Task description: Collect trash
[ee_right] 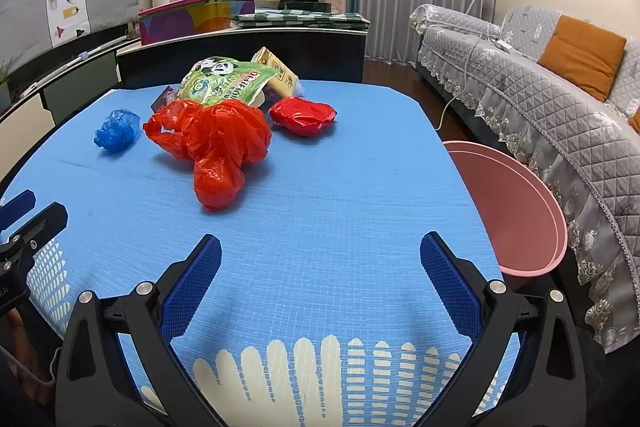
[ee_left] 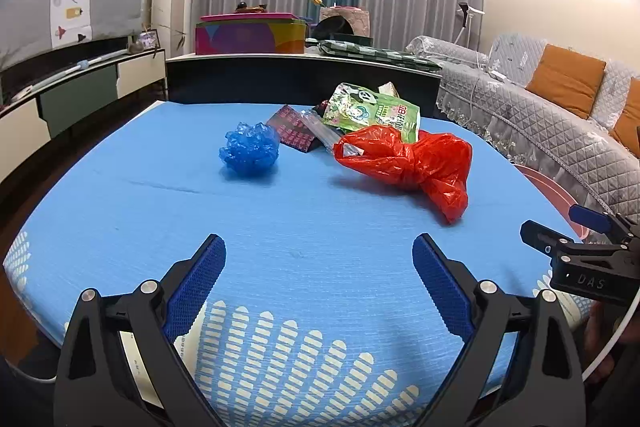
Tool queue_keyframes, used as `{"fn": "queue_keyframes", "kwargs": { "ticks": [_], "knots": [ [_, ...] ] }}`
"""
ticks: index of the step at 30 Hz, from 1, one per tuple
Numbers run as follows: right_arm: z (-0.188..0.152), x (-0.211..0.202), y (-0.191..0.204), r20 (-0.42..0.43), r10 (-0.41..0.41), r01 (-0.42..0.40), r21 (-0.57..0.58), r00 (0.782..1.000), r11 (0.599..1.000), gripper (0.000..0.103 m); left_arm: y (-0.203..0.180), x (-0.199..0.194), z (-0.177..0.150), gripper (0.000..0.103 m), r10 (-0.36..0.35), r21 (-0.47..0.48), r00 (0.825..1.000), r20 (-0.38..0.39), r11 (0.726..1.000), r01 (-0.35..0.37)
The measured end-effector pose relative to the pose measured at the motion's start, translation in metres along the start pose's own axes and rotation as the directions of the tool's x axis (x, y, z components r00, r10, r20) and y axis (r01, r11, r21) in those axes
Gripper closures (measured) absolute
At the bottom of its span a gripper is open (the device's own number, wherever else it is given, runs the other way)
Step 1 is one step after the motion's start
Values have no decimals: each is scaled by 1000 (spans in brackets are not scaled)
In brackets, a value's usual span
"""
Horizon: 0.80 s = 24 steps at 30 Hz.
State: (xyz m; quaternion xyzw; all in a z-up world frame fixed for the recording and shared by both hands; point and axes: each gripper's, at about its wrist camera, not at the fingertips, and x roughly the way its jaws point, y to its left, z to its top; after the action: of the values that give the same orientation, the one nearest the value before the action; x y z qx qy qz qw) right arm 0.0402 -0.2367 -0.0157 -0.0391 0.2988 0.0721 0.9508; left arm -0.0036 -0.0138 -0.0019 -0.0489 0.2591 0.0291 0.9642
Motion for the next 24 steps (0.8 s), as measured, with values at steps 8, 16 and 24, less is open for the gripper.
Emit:
{"fn": "queue_keyframes", "kwargs": {
  "ticks": [8,16,24],
  "knots": [
    [0,-2,0,3,-9,9,2,1000,1000,5,1,-1,1,12,-9,-1,1000,0,1000,9],
    [1,-3,-2,3,-9,9,5,1000,1000,5,0,-1,2,12,-18,-1,1000,2,1000,18],
    [2,-3,-1,4,-6,6,3,1000,1000,5,0,0,1,12,-20,0,1000,1,1000,20]
  ]
}}
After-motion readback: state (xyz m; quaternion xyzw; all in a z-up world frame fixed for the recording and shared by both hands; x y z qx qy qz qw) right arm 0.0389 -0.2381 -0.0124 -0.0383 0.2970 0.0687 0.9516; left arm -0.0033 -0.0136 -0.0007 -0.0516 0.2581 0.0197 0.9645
